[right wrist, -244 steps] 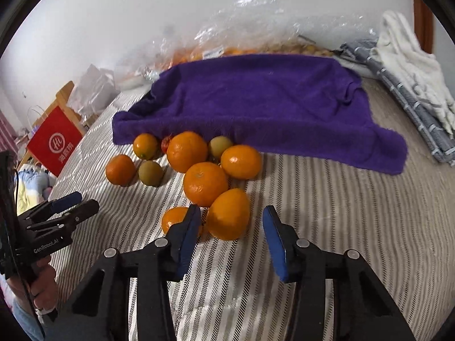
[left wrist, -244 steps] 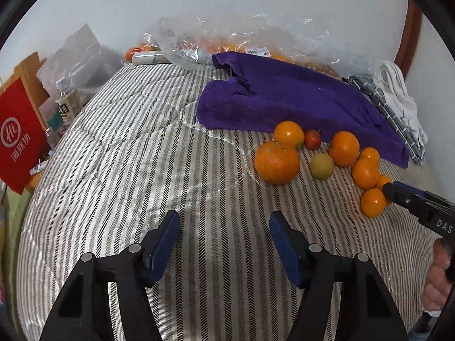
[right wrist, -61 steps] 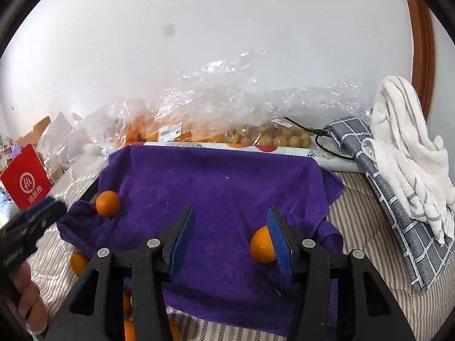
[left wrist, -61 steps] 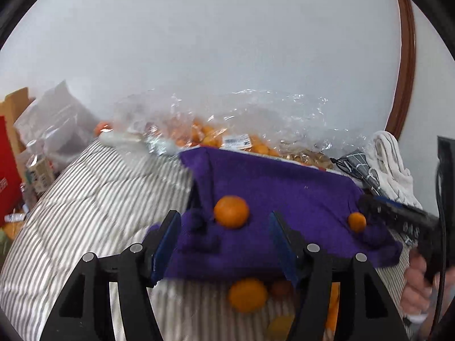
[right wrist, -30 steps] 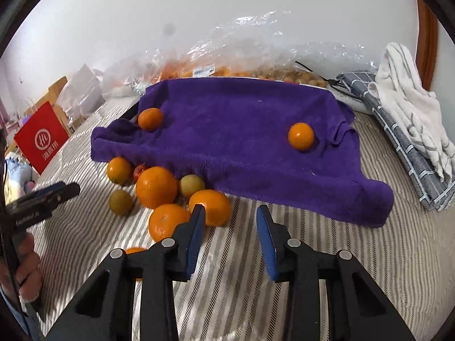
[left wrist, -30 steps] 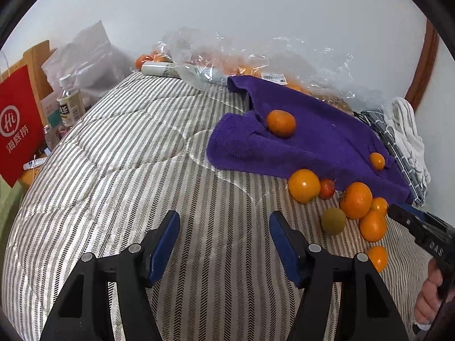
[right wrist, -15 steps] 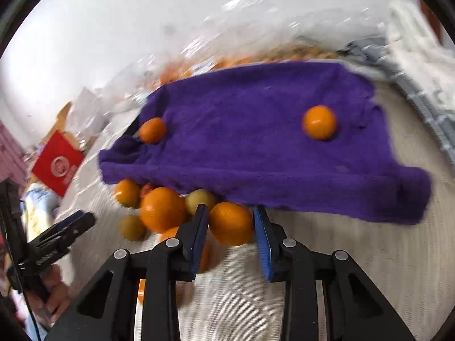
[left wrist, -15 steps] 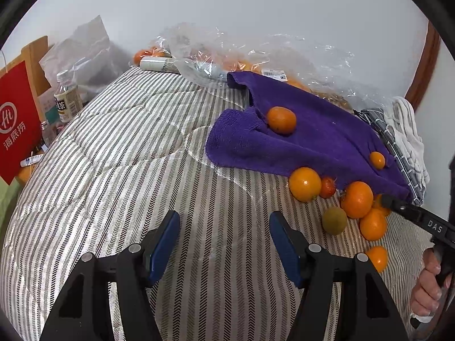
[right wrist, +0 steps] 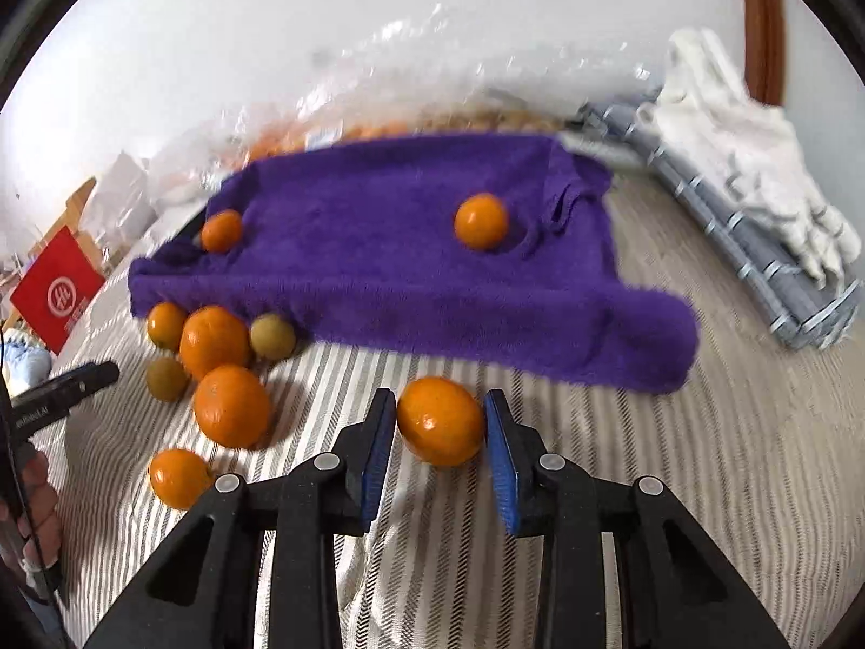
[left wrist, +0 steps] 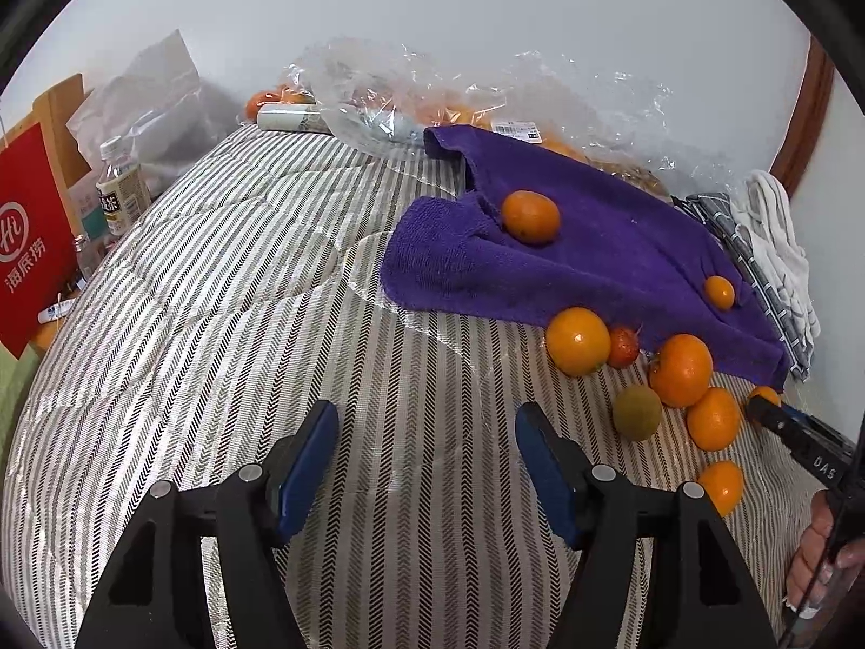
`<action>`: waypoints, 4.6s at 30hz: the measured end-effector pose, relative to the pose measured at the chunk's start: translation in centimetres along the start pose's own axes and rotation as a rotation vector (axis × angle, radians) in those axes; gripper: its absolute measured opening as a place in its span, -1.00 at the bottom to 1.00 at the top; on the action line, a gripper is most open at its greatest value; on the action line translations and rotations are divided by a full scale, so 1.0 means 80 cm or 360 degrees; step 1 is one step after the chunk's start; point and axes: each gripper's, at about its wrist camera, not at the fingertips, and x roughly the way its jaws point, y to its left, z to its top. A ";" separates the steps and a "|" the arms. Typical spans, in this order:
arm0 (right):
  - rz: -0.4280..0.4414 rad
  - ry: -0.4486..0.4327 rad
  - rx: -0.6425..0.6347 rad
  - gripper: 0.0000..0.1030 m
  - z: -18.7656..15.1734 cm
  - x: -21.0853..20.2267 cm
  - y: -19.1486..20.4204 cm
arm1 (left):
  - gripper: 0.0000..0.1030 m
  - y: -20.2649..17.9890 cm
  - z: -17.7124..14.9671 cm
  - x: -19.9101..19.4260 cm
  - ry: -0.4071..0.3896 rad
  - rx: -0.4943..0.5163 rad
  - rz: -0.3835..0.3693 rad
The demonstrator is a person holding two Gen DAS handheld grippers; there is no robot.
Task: Organize fruits
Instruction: 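Grasp a tangerine with the left tool while the right tool holds its tangerine, then carry both tangerines onto the purple towel and open both tools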
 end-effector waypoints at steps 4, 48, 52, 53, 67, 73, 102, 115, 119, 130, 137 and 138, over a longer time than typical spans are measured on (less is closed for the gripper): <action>0.0014 0.0002 0.0012 -0.38 -0.002 -0.001 -0.005 | 0.30 -0.003 0.000 0.001 0.0005 0.0016 0.0016; -0.0059 -0.0006 0.0027 -0.38 -0.009 -0.003 -0.010 | -0.38 -0.031 0.034 0.035 -0.0095 -0.0178 -0.0253; -0.0034 -0.0018 0.0044 -0.38 -0.009 -0.005 -0.014 | -0.38 -0.024 0.035 0.028 -0.0134 -0.0195 -0.0268; -0.0028 -0.0023 0.0047 -0.38 -0.009 -0.005 -0.014 | -0.38 -0.020 0.035 0.027 -0.0139 -0.0204 -0.0273; 0.0035 -0.0060 0.0112 -0.38 -0.008 -0.012 -0.024 | -0.38 -0.017 0.039 0.000 -0.0321 -0.0166 -0.0296; 0.0007 -0.0010 0.0145 -0.39 -0.003 -0.021 -0.031 | -0.38 -0.013 0.041 -0.010 -0.0367 -0.0173 -0.0294; -0.0057 -0.0103 0.0042 -0.39 0.103 0.030 -0.029 | -0.38 -0.072 0.104 0.046 -0.0296 0.0084 -0.0094; -0.0039 -0.0010 -0.0015 -0.38 0.090 0.058 -0.021 | -0.38 -0.074 0.096 0.075 -0.0135 0.0092 -0.0115; -0.0065 -0.0021 -0.0019 -0.39 0.089 0.057 -0.019 | -0.38 -0.077 0.094 0.076 -0.0132 0.0099 -0.0116; -0.0097 -0.0061 -0.0028 -0.32 0.086 0.055 -0.016 | -0.37 -0.082 0.091 0.074 -0.0152 0.0152 -0.0085; -0.0148 -0.0101 -0.0064 -0.25 0.084 0.048 -0.014 | -0.37 -0.083 0.090 0.075 -0.0161 0.0166 -0.0073; -0.0159 -0.0120 -0.0054 -0.25 0.084 0.046 -0.015 | -0.37 -0.084 0.090 0.075 -0.0161 0.0164 -0.0075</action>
